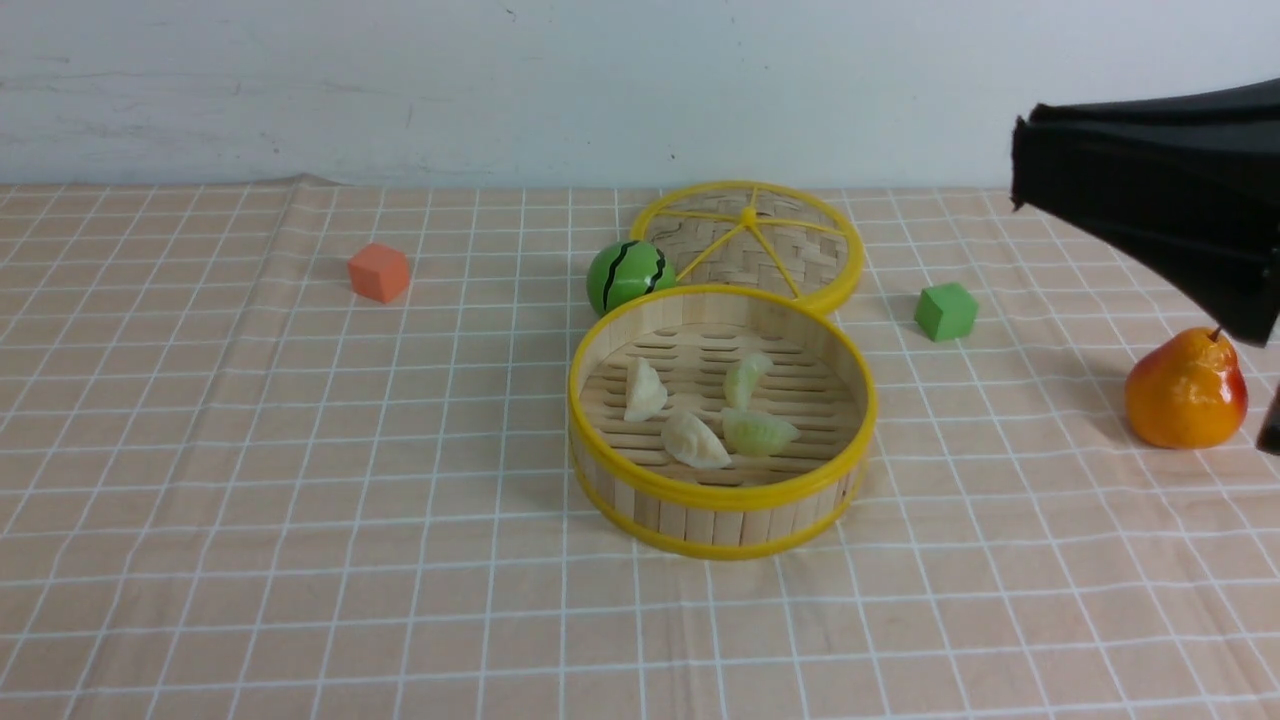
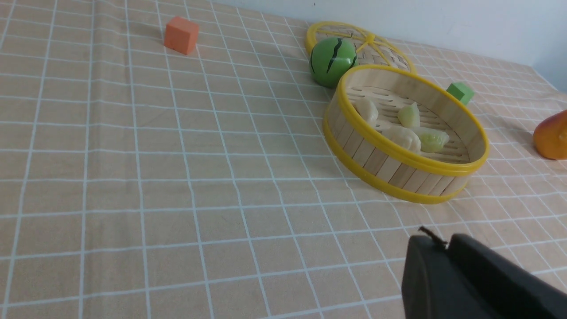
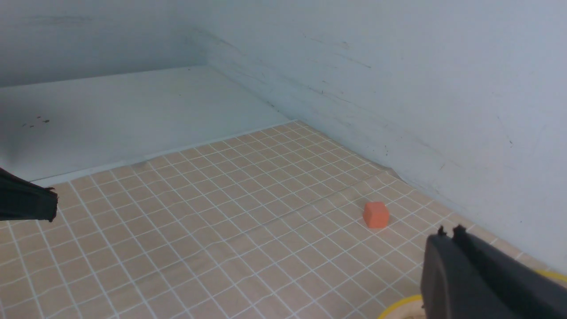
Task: Put the dumplings into the steamer on the table with the brown tablecloth.
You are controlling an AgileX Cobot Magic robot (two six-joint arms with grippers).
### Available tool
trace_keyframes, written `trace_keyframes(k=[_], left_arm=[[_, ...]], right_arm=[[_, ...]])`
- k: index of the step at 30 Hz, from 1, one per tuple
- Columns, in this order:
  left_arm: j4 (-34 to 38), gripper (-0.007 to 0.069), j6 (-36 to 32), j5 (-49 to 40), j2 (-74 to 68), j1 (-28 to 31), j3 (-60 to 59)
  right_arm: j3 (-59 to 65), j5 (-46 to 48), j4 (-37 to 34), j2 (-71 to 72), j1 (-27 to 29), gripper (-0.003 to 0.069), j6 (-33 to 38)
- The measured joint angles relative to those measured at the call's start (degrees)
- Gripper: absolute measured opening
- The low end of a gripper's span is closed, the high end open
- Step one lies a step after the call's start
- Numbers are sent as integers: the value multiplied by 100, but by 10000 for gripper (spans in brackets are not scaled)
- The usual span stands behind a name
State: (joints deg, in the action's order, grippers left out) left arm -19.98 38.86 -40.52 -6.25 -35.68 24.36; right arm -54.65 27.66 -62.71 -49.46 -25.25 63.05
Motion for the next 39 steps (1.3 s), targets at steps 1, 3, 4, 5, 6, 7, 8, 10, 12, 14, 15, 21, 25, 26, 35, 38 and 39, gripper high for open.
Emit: trace_keyframes(k=[1, 3, 4, 5, 6, 7, 8, 10, 12, 14, 15, 21, 25, 26, 35, 38, 39], left_arm=[[0, 47, 0, 0, 0, 0, 0], [0, 48, 0, 0, 0, 0, 0], [0, 48, 0, 0, 0, 0, 0], [0, 48, 0, -2, 0, 0, 0], [0, 48, 0, -2, 0, 0, 0], [0, 48, 0, -7, 0, 0, 0], [0, 48, 0, -7, 0, 0, 0], [0, 48, 0, -7, 0, 0, 0], [0, 48, 0, -7, 0, 0, 0], [0, 48, 0, -12, 0, 0, 0], [0, 48, 0, -16, 0, 0, 0], [0, 50, 0, -16, 0, 0, 0], [0, 53, 0, -16, 0, 0, 0], [0, 55, 0, -18, 0, 0, 0], [0, 65, 0, -18, 0, 0, 0], [0, 71, 0, -18, 0, 0, 0], [0, 71, 0, -24, 0, 0, 0]], right_arm=[[0, -5, 0, 0, 0, 4, 0], [0, -7, 0, 0, 0, 4, 0], [0, -12, 0, 0, 0, 4, 0], [0, -23, 0, 0, 0, 1, 0], [0, -30, 0, 0, 0, 1, 0], [15, -96, -6, 0, 0, 0, 0], [65, -188, -21, 0, 0, 0, 7], [163, -328, -28, 26, 0, 0, 10], [429, -647, -40, 133, 0, 0, 12], [742, -999, -52, 306, 0, 0, 12], [946, -1227, -57, 438, 0, 0, 17], [2727, -2625, 1853, 1913, 254, 0, -1804], [3814, -2534, 3991, 2932, 1083, 0, -4236], [4117, -2318, 4675, 3315, 1470, 0, -5035], [5224, -1150, 6528, 4864, 2560, -16, -7184], [5501, -1035, 6324, 5001, 2565, -22, -6807], [5580, -1014, 6207, 5001, 2565, -21, -6659]])
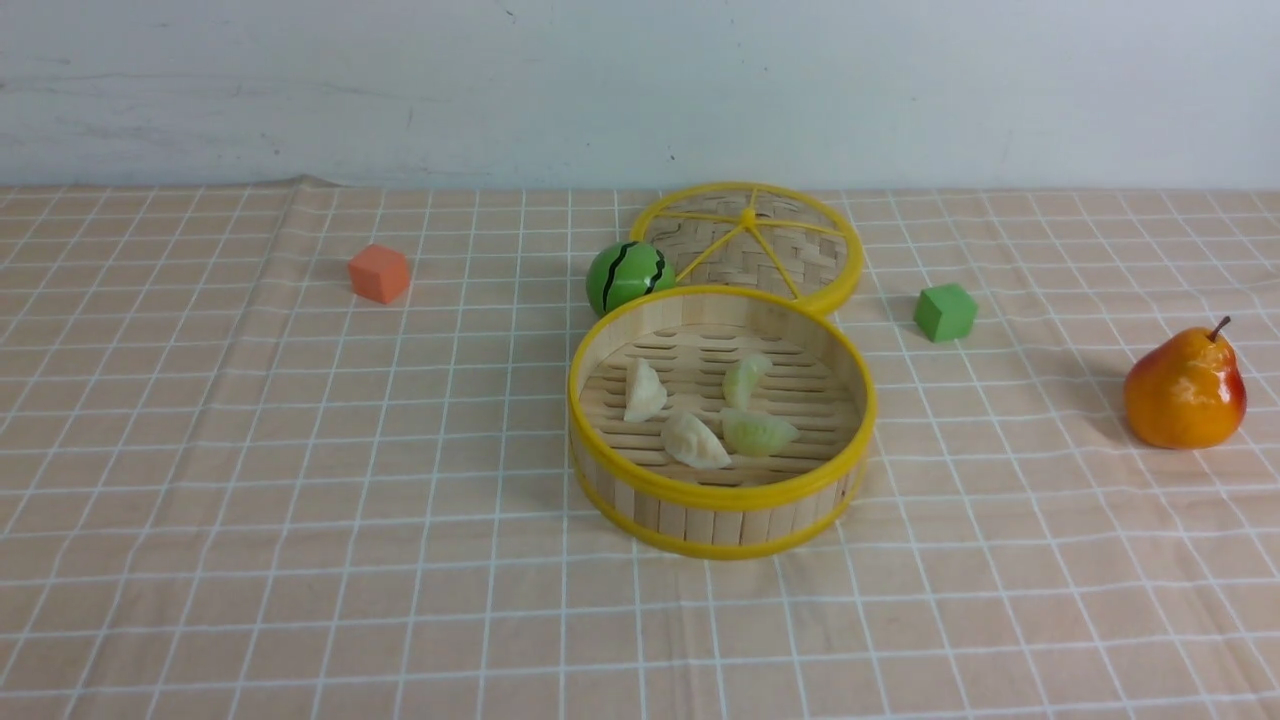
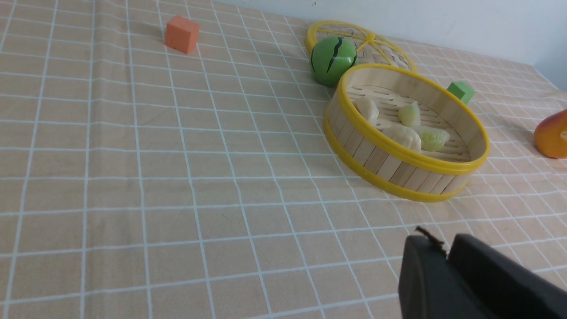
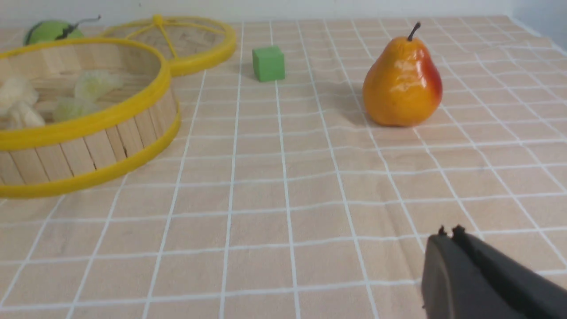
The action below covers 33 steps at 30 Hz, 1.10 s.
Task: Put the dumplings into the steamer on the table with the brown tablecloth.
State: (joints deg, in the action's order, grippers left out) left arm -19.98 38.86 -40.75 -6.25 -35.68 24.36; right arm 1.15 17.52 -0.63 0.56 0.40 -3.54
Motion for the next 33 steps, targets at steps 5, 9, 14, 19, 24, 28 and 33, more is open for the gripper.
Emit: trace_keyframes(k=[5, 9, 14, 19, 24, 28, 33], left_arm=[[0, 73, 0, 0, 0, 0, 0], [0, 74, 0, 0, 0, 0, 0], [0, 81, 0, 0, 0, 0, 0], [0, 89, 0, 0, 0, 0, 0], [0, 90, 0, 0, 0, 0, 0], [0, 90, 0, 0, 0, 0, 0], [0, 92, 0, 0, 0, 0, 0]], right_arm=[[27, 148, -266, 0, 0, -21, 292], [2, 334, -314, 0, 0, -21, 354], [-21, 436, -350, 0, 0, -20, 354], [-26, 449, -350, 0, 0, -20, 354], [-26, 456, -350, 0, 0, -18, 354], [-26, 463, -350, 0, 0, -18, 354], [-26, 462, -350, 0, 0, -14, 354]])
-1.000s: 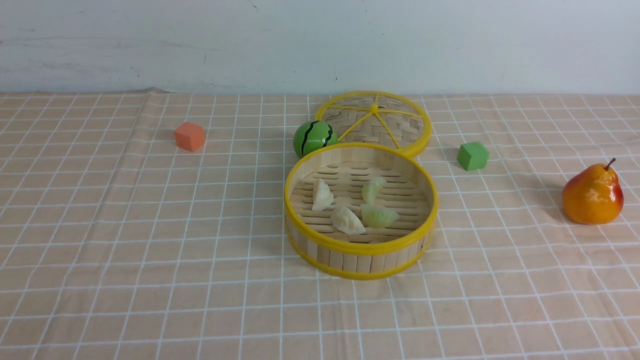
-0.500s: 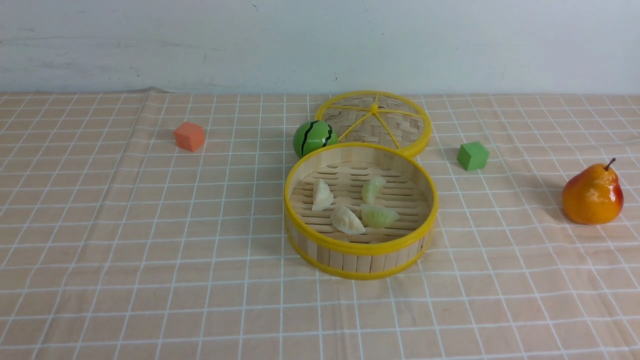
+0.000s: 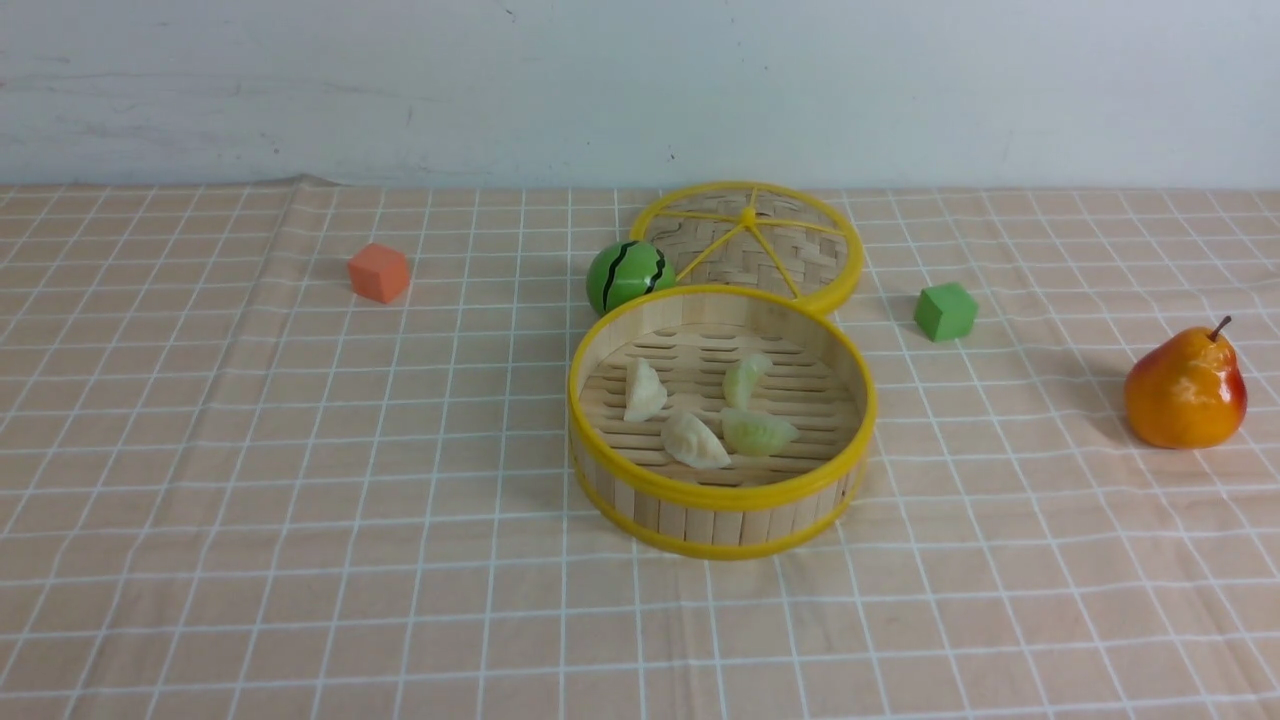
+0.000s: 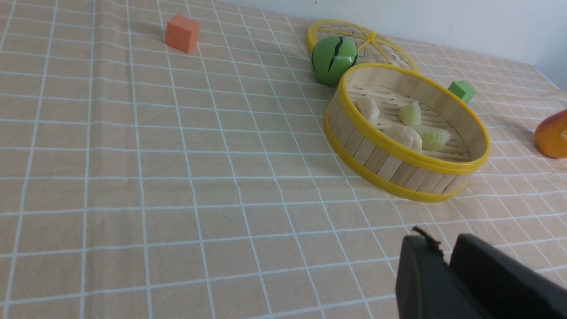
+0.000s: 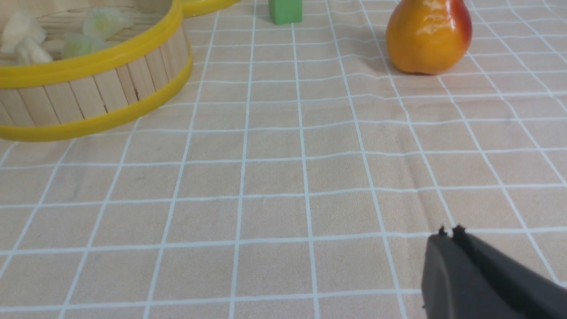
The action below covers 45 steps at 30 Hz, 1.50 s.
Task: Put the dumplings into the steamer on the table with the brown tablecloth.
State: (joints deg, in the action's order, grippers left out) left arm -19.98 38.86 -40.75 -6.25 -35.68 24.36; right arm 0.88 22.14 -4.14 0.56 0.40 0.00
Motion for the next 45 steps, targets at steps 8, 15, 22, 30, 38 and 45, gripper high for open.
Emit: trace_keyframes(k=[8, 15, 22, 30, 38, 45], left_arm=[[-86, 92, 0, -12, 0, 0, 0], [37, 61, -80, 858, 0, 134, -176], [1273, -14, -1961, 2464, 28, 1720, -797], [1828, -14, -2921, 3303, 503, 3335, -1843], [1835, -14, -2598, 2916, 683, 3827, -2591], [1830, -14, -2483, 1959, 683, 3827, -2611]], right_arm=[[0, 0, 0, 0, 0, -7, 0], [0, 0, 0, 0, 0, -1, 0], [0, 0, 0, 0, 0, 3, 0], [0, 2, 0, 0, 0, 8, 0], [0, 2, 0, 0, 0, 15, 0], [0, 2, 0, 0, 0, 22, 0]])
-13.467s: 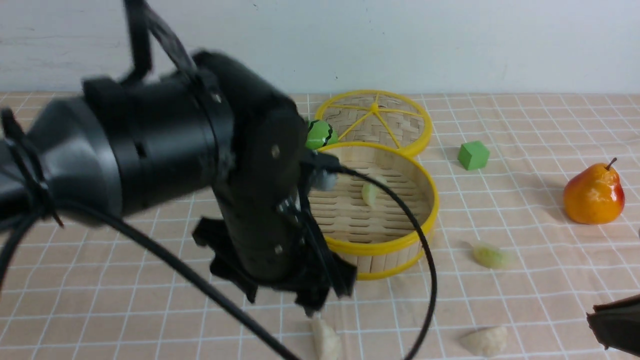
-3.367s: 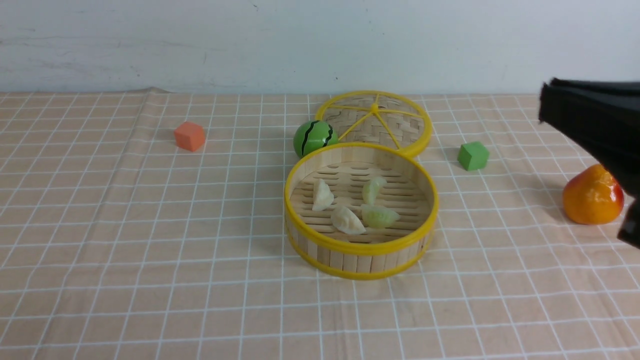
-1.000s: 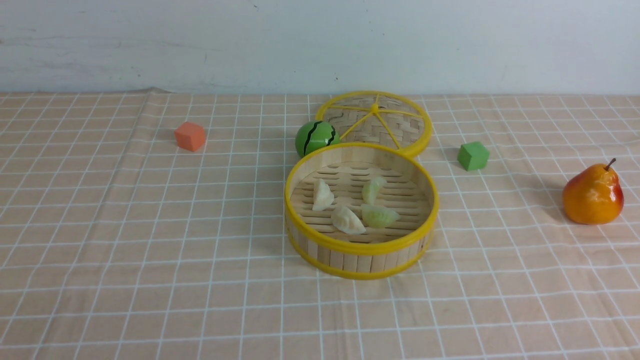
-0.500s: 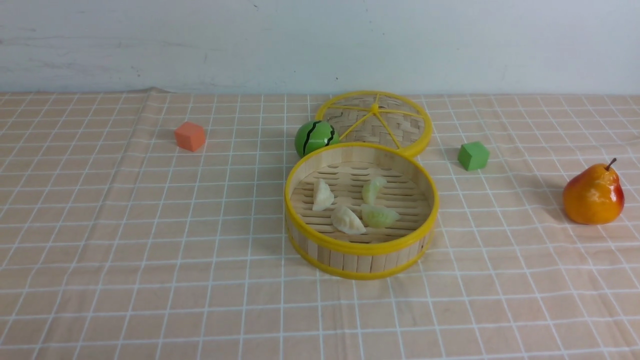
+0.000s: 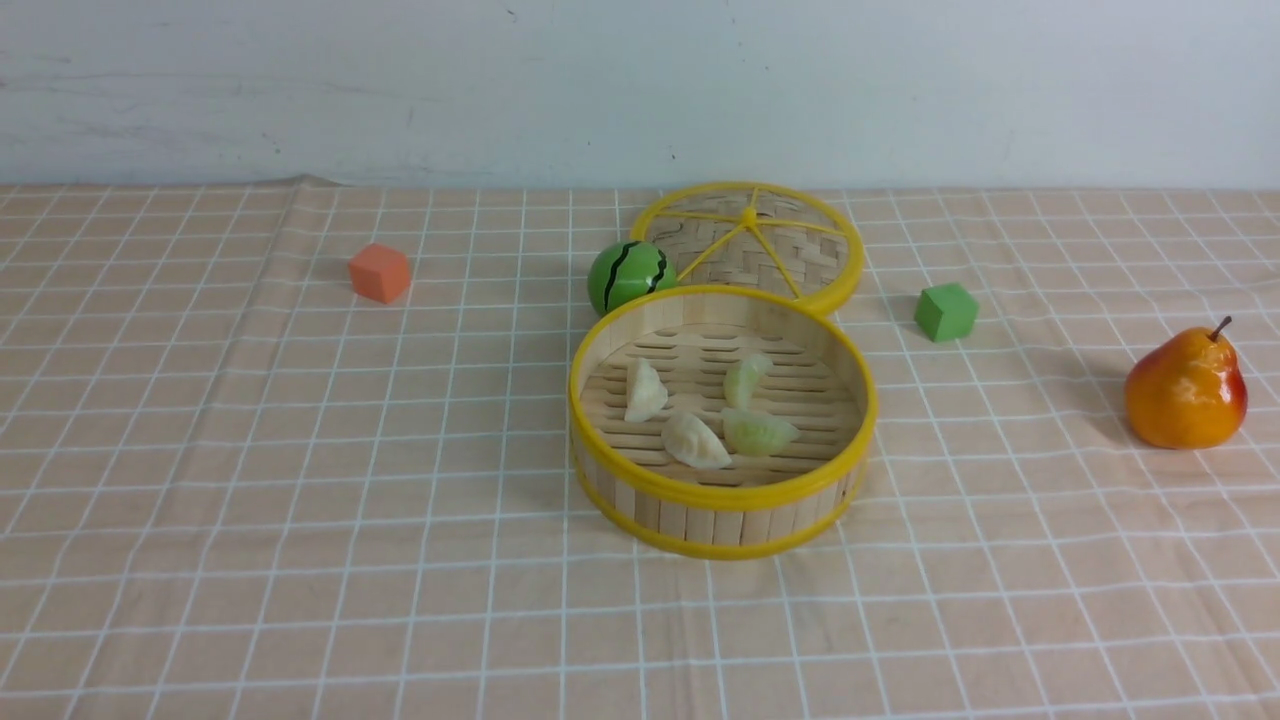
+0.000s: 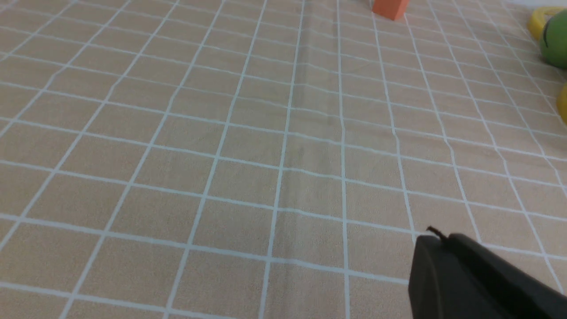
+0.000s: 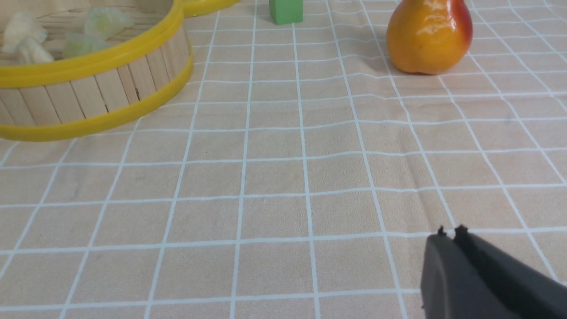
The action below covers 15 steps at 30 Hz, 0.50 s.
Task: Put the dumplings into the steamer on the table with the brown tablecloth.
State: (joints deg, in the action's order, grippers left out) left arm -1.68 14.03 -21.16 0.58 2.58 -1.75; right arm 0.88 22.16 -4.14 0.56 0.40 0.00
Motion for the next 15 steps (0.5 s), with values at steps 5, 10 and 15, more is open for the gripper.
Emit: trace_keyframes(k=[5, 10, 15], left_arm=[[0, -14, 2, -17, 0, 0, 0], [0, -14, 7, -22, 0, 0, 0], [0, -14, 7, -22, 0, 0, 0]], right_arm=[[0, 0, 0, 0, 0, 26, 0], [0, 0, 0, 0, 0, 32, 0], [0, 0, 0, 0, 0, 32, 0]])
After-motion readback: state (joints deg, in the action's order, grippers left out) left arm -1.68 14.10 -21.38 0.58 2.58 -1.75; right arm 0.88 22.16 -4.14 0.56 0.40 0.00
